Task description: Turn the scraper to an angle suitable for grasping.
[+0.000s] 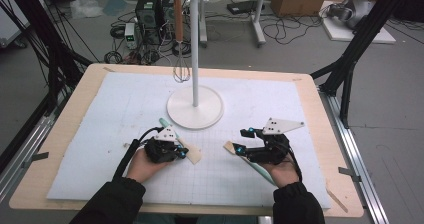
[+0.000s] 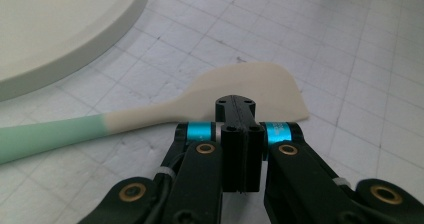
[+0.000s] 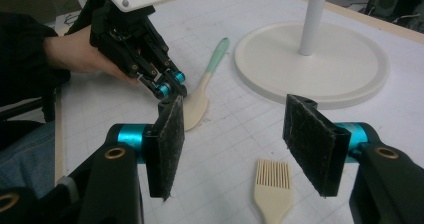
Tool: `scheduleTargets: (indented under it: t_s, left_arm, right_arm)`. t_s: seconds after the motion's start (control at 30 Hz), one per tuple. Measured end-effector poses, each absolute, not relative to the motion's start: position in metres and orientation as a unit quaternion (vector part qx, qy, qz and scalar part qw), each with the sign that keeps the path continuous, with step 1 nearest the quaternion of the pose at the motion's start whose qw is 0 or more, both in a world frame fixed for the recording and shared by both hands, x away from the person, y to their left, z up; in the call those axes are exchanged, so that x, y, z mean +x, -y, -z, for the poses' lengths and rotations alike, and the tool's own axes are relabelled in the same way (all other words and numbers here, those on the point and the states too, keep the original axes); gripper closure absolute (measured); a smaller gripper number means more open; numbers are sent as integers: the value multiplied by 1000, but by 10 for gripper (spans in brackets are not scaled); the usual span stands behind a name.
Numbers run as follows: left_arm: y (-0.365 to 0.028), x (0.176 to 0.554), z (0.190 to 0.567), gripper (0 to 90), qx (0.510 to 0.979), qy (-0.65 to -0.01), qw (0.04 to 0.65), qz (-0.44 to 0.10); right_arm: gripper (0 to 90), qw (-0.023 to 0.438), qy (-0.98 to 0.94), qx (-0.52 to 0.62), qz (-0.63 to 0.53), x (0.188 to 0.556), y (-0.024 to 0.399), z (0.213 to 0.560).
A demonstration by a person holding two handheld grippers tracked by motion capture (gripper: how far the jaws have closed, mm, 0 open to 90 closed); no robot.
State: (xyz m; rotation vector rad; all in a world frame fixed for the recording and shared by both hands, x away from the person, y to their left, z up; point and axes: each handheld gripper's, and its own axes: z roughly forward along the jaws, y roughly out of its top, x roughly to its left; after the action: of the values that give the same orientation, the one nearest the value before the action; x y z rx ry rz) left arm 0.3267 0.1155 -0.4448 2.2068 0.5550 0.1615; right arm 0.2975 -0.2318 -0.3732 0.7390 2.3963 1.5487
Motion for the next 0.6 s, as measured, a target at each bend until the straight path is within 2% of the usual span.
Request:
scheduleTargets:
  t_s: [0.6]
  left_arm:
    - [-117,331,442,896,870,-233,429,-70]
  right_arm:
    - [407,98,-809,250,-523,298,232,374]
